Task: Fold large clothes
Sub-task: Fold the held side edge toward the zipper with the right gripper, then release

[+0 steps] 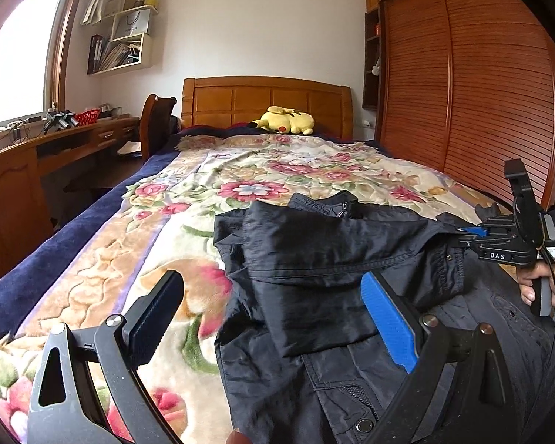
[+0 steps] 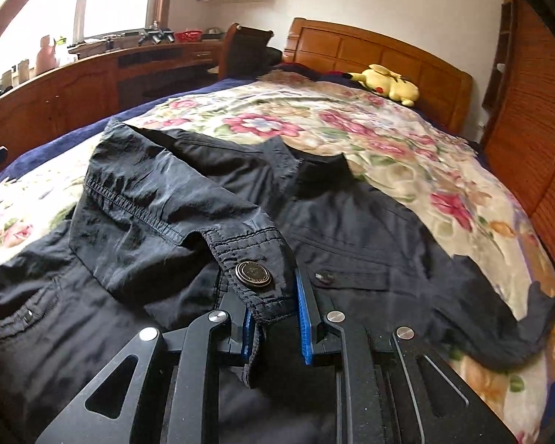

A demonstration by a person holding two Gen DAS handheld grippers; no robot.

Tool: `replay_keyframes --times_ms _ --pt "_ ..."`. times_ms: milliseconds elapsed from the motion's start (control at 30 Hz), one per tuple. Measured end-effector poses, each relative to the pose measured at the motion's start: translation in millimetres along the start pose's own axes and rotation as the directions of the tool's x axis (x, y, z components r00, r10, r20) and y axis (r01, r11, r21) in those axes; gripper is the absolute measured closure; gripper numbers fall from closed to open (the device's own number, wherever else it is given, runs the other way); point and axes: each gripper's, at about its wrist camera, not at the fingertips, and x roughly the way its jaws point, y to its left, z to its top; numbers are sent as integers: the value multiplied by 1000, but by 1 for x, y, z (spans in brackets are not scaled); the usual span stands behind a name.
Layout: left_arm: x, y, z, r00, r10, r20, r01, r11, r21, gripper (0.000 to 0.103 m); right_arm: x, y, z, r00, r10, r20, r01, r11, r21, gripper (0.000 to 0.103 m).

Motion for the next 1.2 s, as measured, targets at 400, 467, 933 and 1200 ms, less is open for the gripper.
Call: replay_keyframes --times_ms 400,467,933,1200 --pt "-10 -5 9 1000 -18 17 18 999 28 6 -6 -23 -32 992 -106 -72 109 993 44 83" --pt "-15 -5 14 999 -32 26 31 999 24 6 -6 -25 -33 989 -121 -81 125 991 51 83" --pt "-11 -37 24 992 -121 20 120 992 31 6 -15 -42 -33 979 -189 -78 195 978 72 83" --pt "8 -75 22 985 -171 -9 171 984 54 6 -4 -47 -35 980 -178 -91 184 980 75 83"
